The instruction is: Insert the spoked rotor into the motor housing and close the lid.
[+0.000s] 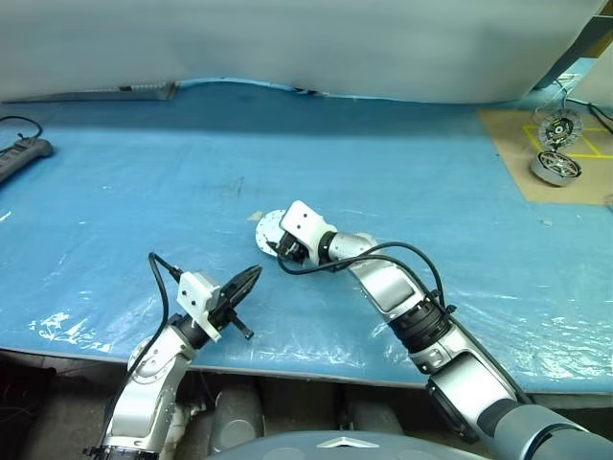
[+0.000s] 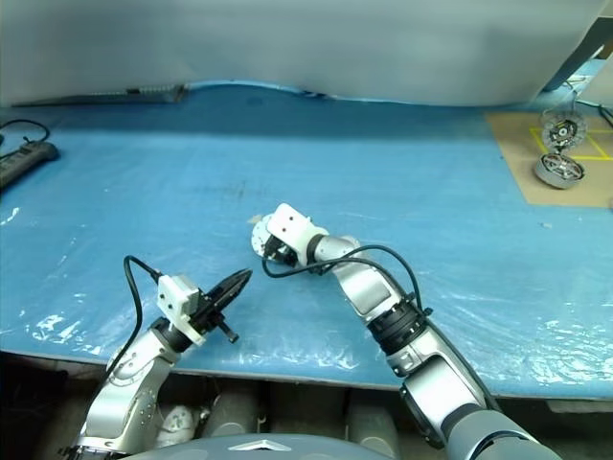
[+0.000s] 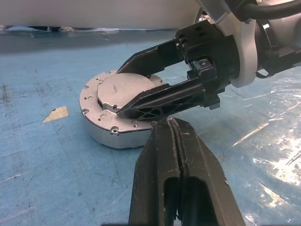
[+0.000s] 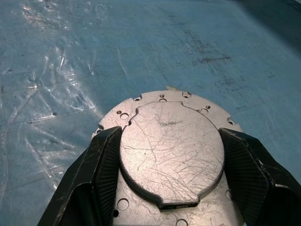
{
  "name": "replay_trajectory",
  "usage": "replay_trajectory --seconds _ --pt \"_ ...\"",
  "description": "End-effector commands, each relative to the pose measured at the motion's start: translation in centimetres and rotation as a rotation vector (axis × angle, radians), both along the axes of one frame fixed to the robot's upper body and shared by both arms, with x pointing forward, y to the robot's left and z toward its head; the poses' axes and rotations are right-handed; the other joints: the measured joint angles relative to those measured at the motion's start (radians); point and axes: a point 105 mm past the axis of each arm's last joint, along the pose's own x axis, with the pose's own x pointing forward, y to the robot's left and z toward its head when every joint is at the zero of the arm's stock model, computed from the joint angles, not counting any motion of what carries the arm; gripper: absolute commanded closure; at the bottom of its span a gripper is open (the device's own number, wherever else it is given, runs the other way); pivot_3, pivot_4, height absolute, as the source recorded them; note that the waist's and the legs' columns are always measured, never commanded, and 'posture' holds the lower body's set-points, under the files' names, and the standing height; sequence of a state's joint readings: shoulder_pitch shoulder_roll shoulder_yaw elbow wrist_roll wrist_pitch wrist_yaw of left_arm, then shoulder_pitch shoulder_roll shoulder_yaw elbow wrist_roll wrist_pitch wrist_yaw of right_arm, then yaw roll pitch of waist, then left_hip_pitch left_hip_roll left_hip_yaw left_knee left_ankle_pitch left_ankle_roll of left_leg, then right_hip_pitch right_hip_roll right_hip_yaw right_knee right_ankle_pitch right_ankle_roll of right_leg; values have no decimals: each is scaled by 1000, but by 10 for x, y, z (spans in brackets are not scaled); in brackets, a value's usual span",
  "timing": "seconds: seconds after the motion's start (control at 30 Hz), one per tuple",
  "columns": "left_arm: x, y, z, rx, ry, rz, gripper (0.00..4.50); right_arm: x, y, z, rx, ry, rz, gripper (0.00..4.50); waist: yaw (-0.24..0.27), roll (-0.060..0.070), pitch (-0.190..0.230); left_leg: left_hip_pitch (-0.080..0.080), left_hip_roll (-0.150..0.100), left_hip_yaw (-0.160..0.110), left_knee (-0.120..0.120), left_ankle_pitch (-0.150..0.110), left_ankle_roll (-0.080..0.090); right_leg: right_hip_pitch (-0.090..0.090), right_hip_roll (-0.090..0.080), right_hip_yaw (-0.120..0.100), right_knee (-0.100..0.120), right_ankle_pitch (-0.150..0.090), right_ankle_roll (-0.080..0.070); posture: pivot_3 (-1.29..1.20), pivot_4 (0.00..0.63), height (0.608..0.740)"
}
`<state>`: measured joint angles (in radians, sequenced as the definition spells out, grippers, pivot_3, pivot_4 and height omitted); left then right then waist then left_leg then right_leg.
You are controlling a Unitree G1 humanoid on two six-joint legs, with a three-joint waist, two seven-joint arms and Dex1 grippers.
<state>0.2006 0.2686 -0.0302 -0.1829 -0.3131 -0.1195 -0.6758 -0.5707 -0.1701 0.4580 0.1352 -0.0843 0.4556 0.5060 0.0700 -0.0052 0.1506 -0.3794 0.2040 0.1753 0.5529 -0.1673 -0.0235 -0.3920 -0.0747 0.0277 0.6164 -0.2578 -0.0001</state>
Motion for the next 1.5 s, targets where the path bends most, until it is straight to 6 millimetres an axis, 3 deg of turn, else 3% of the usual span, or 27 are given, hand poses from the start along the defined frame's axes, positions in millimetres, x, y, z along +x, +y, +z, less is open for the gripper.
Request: replay_trajectory --seconds 0.03,0.23,0.4,0.5,0.73,0.87,1.17,1.5 --pt "-2 -2 12 -3 -55 -15 4500 3 -29 -45 -5 263 -178 1548 -1 0 0 0 0 0 -1 0 0 -1 0 0 0 0 0 0 150 740" --pt "-2 -3 12 -1 -56 -19 4500 9 -42 -55 -40 354 -294 1548 -1 1 -1 0 0 0 -4 1 -1 -2 0 1 0 0 0 0 150 740" --pt "-2 -4 12 0 -56 -20 4500 6 -51 -62 -209 208 -217 1548 3 4 -7 2 -1 0 -5 1 -1 -1 0 1 -3 0 0 0 150 740" --pt "-2 -5 11 1 -54 -23 4500 1 -42 -58 -110 295 -216 1548 7 4 -7 10 -4 0 -10 0 0 3 -1 2 -9 -1 2 0 150 740" --pt "-2 -7 10 1 -55 -29 4500 -1 -30 -50 -2 357 -212 1548 0 1 -10 6 -3 0 -12 1 -2 5 0 3 -10 -2 4 0 150 740" --pt "-3 -8 10 1 -54 -30 4500 0 -26 -42 86 427 -233 1548 -2 1 -10 4 -3 0 -12 1 -4 3 0 2 -10 1 -3 0 150 740" --pt "-6 -8 11 0 -53 -28 4500 -6 -40 -52 -105 244 -132 1548 3 1 -10 4 -3 1 -12 1 -4 4 0 2 -11 -3 4 0 150 740" --pt "-8 -9 11 -1 -51 -31 4500 -20 -46 -58 -149 224 -51 1548 6 1 -10 4 -3 1 -12 1 -4 5 0 2 -11 -4 5 0 150 740"
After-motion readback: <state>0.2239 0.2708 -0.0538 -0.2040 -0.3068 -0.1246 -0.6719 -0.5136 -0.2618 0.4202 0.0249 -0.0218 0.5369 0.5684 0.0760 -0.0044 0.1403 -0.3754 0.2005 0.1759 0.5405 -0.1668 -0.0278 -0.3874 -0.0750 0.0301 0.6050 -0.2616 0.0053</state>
